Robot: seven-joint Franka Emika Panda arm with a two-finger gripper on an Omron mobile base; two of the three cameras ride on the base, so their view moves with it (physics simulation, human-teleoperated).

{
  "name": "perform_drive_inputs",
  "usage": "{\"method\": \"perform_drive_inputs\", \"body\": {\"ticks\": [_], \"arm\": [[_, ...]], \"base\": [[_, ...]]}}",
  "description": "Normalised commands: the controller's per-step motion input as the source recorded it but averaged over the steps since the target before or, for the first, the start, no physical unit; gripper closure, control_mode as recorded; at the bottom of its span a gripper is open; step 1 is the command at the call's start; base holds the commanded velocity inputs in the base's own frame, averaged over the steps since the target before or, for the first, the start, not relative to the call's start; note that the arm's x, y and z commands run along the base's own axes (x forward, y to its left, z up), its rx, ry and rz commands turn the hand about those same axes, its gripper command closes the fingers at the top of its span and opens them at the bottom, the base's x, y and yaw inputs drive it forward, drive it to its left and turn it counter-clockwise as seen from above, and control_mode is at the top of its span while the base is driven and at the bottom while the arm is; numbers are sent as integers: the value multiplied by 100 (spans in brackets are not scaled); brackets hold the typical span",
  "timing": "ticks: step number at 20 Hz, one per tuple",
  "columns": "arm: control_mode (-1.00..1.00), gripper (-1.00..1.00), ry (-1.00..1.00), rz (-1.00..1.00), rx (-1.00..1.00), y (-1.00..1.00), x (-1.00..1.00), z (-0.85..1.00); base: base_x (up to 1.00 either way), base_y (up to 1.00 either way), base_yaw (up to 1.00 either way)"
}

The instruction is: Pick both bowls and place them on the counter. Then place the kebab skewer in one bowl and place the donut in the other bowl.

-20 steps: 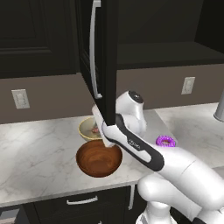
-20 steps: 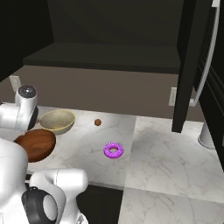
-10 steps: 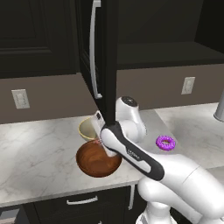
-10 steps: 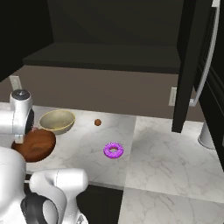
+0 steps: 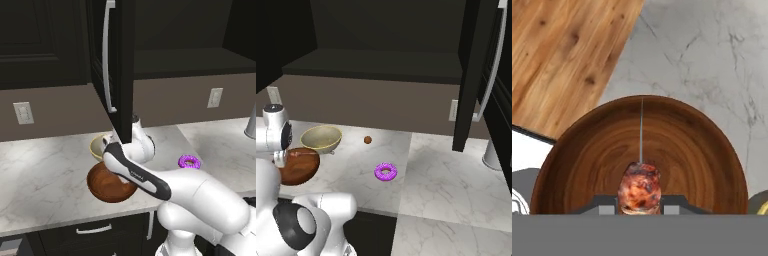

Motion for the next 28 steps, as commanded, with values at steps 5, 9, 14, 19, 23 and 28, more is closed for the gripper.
{"method": "perform_drive_inputs", "body": {"ticks": [5,9,14,19,23,28], "arm": [[-100,100,15,0,-1,6,2,-25],[-100,100,3,0,-8,1,5,-22],[-100,100,0,0,-20,0,2,-8],[-100,100,0,0,-22,1,3,-8],[-100,100,0,0,-18,0,4,-10],[-100,100,1,0,-9,-1,5,-11]], "base": [[0,0,0],[0,0,0],[0,0,0],[0,0,0],[0,0,0],[0,0,0]]}}
